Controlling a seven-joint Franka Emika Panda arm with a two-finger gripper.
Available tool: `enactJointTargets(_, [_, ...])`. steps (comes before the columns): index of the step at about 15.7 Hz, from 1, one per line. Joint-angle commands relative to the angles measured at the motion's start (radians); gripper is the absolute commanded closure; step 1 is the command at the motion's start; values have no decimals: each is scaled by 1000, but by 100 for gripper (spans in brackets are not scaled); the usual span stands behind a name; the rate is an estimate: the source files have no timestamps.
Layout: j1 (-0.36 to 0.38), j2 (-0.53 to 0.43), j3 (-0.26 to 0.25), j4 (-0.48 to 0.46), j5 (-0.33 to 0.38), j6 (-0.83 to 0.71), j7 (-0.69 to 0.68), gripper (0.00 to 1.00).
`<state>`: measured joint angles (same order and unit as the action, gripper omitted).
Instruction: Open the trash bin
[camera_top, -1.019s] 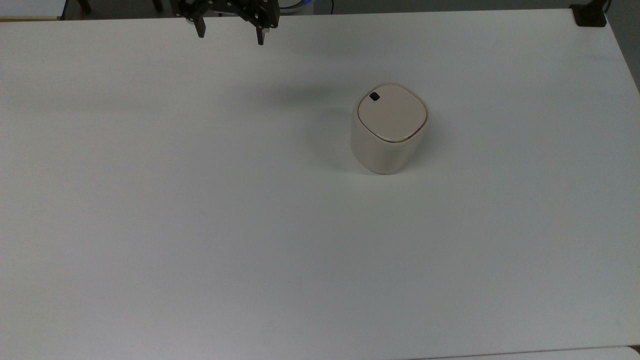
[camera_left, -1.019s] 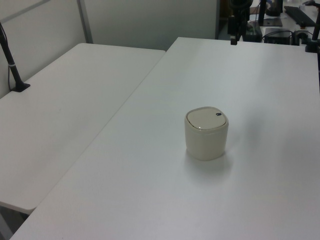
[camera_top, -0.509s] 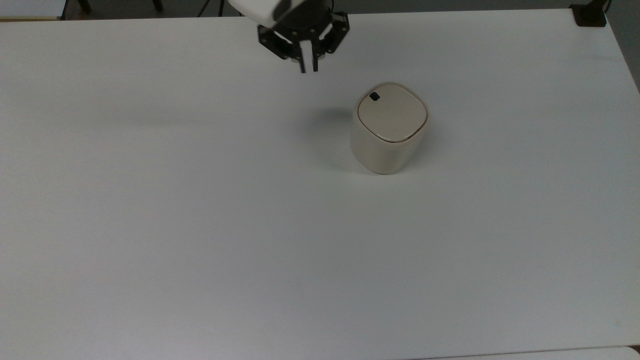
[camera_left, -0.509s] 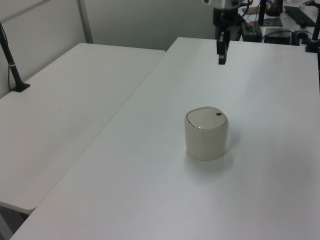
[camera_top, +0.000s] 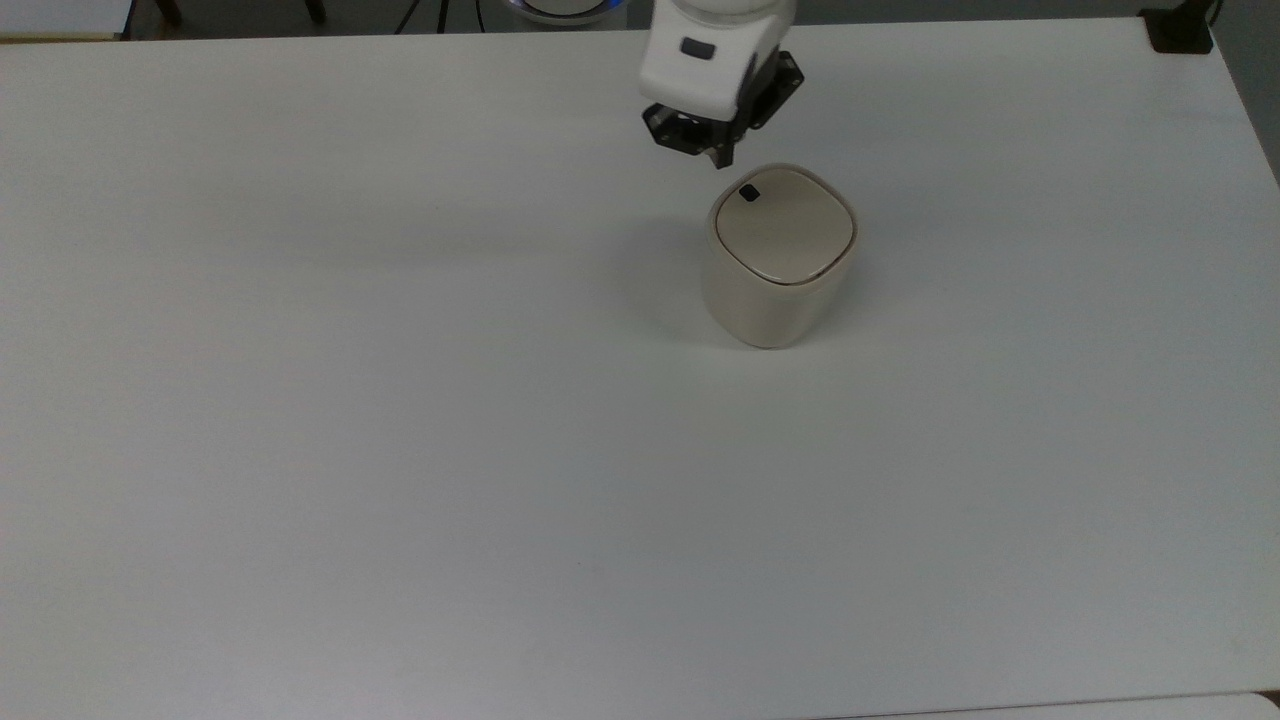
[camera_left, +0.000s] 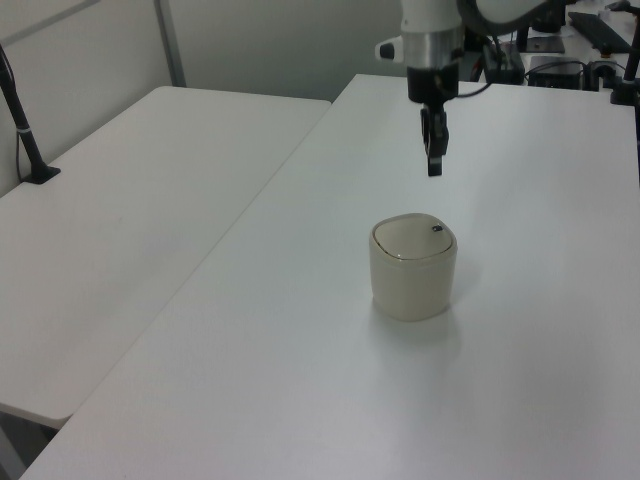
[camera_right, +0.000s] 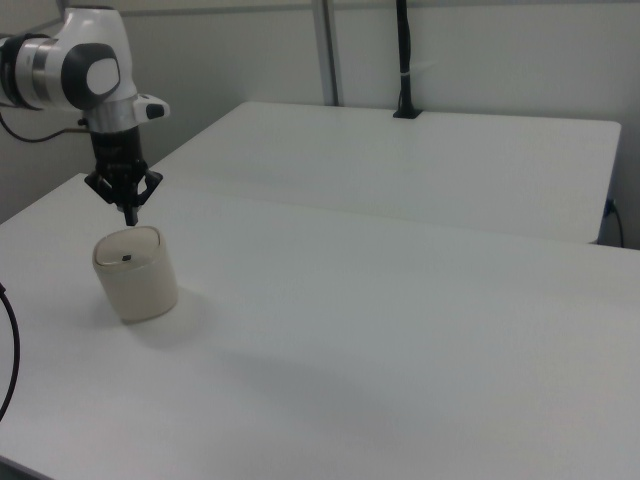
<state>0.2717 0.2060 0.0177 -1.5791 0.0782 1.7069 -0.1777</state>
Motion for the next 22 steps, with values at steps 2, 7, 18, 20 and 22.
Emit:
enactJointTargets(2, [63, 68, -15, -10, -3, 46, -37, 100])
enactJointTargets(7, [103, 113, -15, -16, -21, 72, -36, 100])
enactJointTargets(18, [16, -2, -15, -22, -32, -5, -34, 100])
enactJointTargets(20, [-41, -43, -19, -22, -35, -58, -46, 100])
enactJointTargets(22, [-101, -74, -34, -22, -35, -93, -45, 88])
